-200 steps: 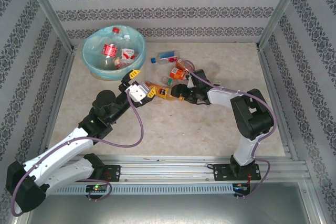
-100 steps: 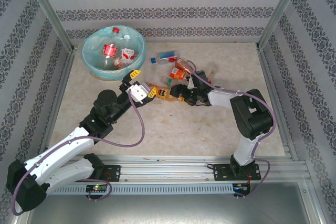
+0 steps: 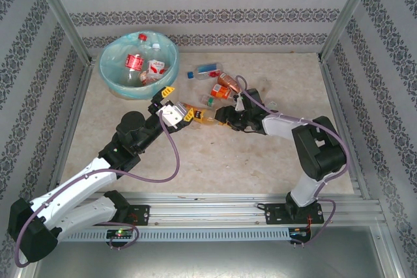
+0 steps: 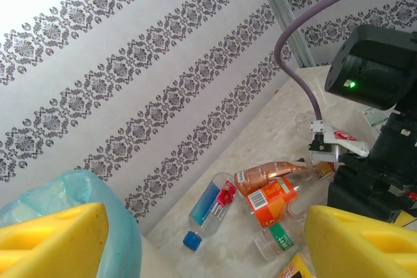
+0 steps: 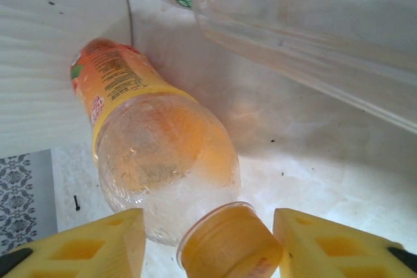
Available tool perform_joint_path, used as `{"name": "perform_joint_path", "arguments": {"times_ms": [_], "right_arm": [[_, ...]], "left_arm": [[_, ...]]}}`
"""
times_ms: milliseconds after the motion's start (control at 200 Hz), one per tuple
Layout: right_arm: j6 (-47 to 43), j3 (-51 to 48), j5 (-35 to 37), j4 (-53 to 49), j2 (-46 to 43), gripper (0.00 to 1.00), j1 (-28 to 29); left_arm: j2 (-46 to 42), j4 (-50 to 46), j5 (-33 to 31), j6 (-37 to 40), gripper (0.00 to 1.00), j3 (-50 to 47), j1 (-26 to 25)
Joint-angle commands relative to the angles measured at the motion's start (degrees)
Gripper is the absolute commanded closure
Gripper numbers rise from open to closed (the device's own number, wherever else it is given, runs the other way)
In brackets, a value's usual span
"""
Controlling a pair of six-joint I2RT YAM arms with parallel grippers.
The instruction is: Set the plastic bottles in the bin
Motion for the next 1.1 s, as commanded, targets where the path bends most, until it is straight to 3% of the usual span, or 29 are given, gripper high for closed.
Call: {"name": "perform_joint_path", "arguments": {"times_ms": [0,445,620,724,804,954,1094], "right_arm": [[0.8,-1.5,-0.6,1.5,-2.7,0.53,0.1],[0.8,-2.4,-0.6,-0.4,-8.9,0.82,-0.3],[-1.3,-2.1,-1.6,-6.4,-15.4,0.93,-0.9],[-5.0,-0.9,-0.3,-15.1,-21.3,0.96,-1.2],[-7.1,-0.3,0.6,-20.9,-25.7,0.97,-1.3],[-8.0,-0.6,0.6,-26.8,-32.2,0.99,-1.0],[-8.7,-0.6,0.1,-31.1,-37.8,1.0,-0.9]], "left_arm": [[0.5,2.1,-0.3,0.7,0.21,-0.6,-0.6],[2.2,0.1,1.4,0.8,0.21,0.0,-0.7],[2.7,-7.5,5.8,7.2,0.2,1.5,-3.5],[7.1,-16.8,-0.6,11.2,0.21,5.9,-8.2],[11.6,-22.2,-6.7,15.1,0.16,9.0,-12.0],[17.5,-20.1,-11.2,19.5,0.06,10.5,-15.4],[22.2,-19.8,-13.1,19.4,0.04,13.5,-15.4]]}}
